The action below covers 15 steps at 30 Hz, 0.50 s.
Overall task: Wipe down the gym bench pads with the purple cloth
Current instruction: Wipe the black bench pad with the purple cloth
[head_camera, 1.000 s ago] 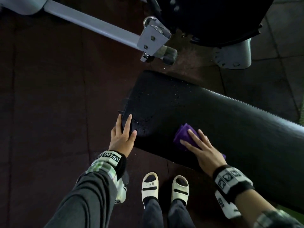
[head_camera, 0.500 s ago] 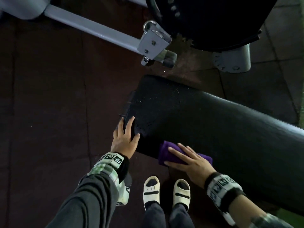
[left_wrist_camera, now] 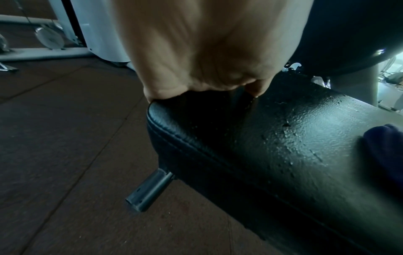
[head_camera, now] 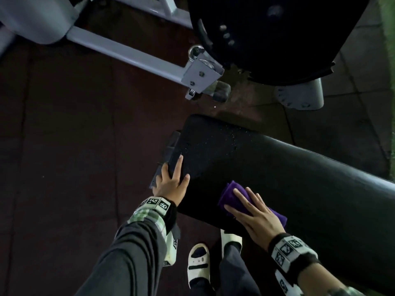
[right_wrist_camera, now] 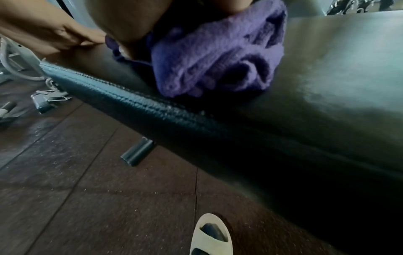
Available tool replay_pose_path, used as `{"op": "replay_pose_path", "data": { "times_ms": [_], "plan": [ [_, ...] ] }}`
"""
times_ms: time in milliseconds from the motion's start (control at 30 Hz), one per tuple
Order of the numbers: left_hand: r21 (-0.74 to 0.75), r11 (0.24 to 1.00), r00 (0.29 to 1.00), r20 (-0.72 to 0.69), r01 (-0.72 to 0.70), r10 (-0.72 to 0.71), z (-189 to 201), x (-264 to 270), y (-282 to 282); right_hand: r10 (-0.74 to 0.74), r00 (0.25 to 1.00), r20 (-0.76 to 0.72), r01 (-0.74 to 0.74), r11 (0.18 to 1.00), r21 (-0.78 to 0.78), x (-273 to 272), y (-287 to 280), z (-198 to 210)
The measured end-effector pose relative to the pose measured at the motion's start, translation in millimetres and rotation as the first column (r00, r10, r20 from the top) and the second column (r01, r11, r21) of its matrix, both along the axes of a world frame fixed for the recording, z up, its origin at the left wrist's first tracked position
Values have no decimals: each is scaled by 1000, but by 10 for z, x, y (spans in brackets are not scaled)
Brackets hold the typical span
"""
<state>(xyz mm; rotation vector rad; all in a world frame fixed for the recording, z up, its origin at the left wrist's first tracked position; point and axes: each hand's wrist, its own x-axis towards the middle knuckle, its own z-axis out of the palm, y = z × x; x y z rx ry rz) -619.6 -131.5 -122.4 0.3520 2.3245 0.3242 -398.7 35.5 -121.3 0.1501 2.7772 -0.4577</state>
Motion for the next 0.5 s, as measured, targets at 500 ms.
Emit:
{"op": "replay_pose_path", "data": {
  "times_ms": [500],
  "plan": [
    [-60,997,998,6,-55,56,-24,-2,60,-113,992,48,110,992,59,-876,1071,-82]
  ]
}}
